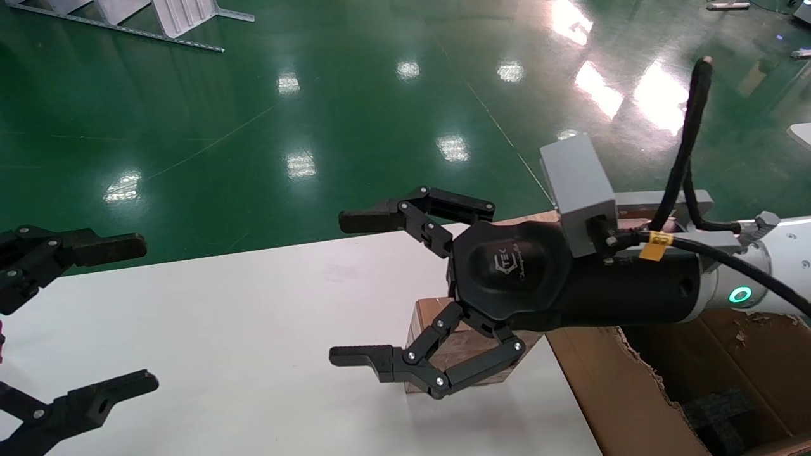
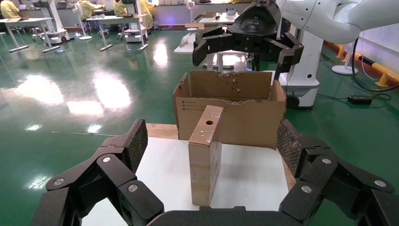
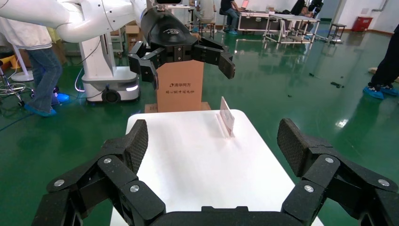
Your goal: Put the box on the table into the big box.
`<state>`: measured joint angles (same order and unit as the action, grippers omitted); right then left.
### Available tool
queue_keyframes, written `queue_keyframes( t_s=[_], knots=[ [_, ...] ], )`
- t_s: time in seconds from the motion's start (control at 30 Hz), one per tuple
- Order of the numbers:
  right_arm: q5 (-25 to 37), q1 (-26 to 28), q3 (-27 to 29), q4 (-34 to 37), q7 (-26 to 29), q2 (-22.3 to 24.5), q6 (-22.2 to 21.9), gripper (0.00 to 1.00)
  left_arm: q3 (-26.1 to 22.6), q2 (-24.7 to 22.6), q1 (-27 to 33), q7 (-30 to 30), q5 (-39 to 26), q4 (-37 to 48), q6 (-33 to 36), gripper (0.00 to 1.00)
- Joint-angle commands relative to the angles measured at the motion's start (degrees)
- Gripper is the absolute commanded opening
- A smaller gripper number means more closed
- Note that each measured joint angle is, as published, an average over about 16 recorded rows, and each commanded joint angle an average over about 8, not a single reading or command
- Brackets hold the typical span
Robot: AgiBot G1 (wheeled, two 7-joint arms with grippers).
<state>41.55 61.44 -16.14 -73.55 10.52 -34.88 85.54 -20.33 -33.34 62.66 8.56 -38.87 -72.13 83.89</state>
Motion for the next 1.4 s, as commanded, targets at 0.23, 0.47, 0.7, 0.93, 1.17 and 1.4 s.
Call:
queue_keyframes(
  t_s=[0.23, 0.47, 0.7, 0.93, 1.17, 1.4],
  knots=[
    [0.0, 0.0, 0.0, 0.0, 0.0, 0.0, 0.0, 1.00, 0.0, 0.0, 0.0, 0.0, 0.0, 0.0, 0.0, 1.00],
    [0.2, 0.0, 0.0, 0.0, 0.0, 0.0, 0.0, 1.00, 0.0, 0.0, 0.0, 0.0, 0.0, 0.0, 0.0, 0.39],
    [3.6, -0.2, -0.5, -0.5, -0.2, 1.6, -1.6, 1.00, 0.0, 0.0, 0.0, 0.0, 0.0, 0.0, 0.0, 0.00],
    [13.1, 0.5, -1.8, -2.6, 0.4, 5.8, -5.8, 1.00, 0.0, 0.0, 0.0, 0.0, 0.0, 0.0, 0.0, 0.00],
    [19.7, 1.6, -3.1, -2.9, 3.7, 9.1, -8.2, 1.00, 0.0, 0.0, 0.0, 0.0, 0.0, 0.0, 0.0, 0.00],
    [20.9, 1.1, -3.2, -3.2, 4.8, 10.4, -8.8, 1.00, 0.0, 0.0, 0.0, 0.0, 0.0, 0.0, 0.0, 0.00]
  ],
)
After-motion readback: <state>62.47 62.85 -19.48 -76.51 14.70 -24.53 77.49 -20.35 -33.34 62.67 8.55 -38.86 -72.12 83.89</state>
